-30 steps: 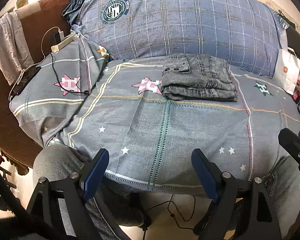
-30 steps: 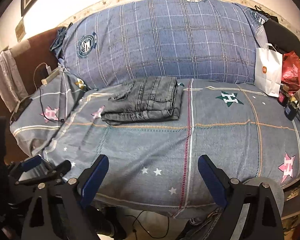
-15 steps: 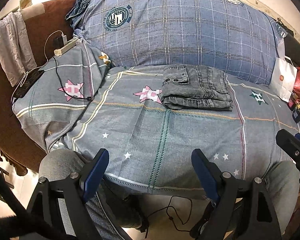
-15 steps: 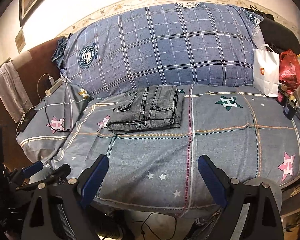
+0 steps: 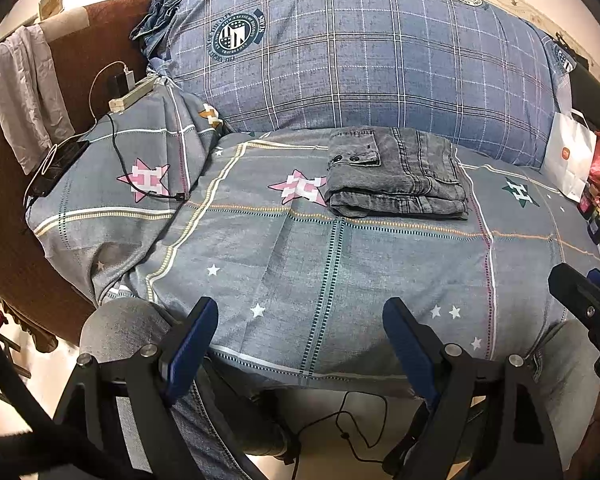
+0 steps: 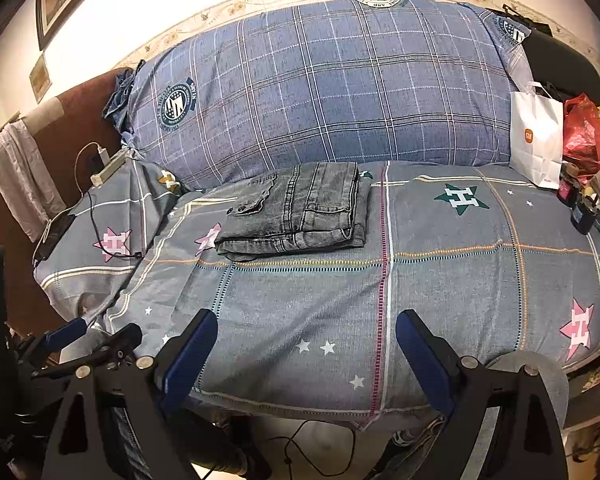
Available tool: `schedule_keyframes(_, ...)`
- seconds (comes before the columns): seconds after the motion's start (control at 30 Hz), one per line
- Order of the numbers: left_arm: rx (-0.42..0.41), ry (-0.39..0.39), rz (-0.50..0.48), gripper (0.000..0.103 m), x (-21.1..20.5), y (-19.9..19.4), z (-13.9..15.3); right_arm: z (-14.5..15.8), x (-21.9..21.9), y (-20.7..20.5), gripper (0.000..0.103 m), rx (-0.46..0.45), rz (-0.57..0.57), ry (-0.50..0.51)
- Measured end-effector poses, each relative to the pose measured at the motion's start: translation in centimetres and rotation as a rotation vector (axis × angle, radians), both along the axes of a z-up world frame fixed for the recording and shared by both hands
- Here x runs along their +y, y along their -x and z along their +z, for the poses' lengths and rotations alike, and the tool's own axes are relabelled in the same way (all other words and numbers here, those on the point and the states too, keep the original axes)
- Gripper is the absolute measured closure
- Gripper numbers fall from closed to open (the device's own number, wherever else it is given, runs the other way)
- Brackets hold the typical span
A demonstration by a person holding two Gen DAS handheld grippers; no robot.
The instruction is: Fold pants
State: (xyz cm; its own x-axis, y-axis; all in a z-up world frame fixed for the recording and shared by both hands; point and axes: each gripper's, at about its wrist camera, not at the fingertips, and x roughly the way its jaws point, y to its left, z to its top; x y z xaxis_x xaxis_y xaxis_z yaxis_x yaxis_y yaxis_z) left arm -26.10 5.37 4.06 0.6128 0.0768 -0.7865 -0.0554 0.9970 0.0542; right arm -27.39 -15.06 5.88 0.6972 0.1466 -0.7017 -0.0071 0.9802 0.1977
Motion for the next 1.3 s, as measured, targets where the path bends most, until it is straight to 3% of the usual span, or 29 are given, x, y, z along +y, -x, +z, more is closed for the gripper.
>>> schedule_keyframes(0.7,0.022,-0.004,-0.011,0.018,0.0,-0.9,-1.0,-0.9,0.3,-0.8,0.011,0.019,0.010,0.003)
schedule_keyframes(1.3,0.072,0.018,-0.014,0.018,0.6,-3.5,-3.7,-3.3,0.8,-3.5,0.011,0.075,0.014,0.009)
